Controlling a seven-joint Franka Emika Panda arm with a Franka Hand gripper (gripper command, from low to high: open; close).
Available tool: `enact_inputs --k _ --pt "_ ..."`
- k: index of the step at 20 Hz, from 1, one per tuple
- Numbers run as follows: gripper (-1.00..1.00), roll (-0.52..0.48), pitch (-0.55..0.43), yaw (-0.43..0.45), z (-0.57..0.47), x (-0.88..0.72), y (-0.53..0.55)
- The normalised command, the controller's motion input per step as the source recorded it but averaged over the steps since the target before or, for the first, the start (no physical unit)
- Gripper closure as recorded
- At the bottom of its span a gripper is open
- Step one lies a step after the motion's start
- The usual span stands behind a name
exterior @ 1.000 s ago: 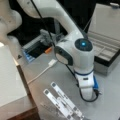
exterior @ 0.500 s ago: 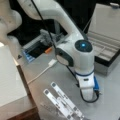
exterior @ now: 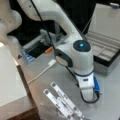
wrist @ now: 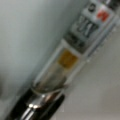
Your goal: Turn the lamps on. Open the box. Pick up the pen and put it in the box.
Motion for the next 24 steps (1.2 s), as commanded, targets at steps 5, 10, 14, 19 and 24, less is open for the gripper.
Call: enact_inputs --k 5,10,14,19,24 --pt "1.0 -0.224 -0.068 0.042 -0.22 -0.1 0.24" --pt "1.0 -0.233 -0.051 0.042 -0.19 -0.11 0.22" --pt "1.0 -0.203 -0.019 0.051 -0.09 -0.13 0.21" --pt "1.0 -0.189 0.024 0.007 0.15 -0.18 0.19" --pt "1.0 -0.15 0.028 -0.066 0.32 -0.21 0.13"
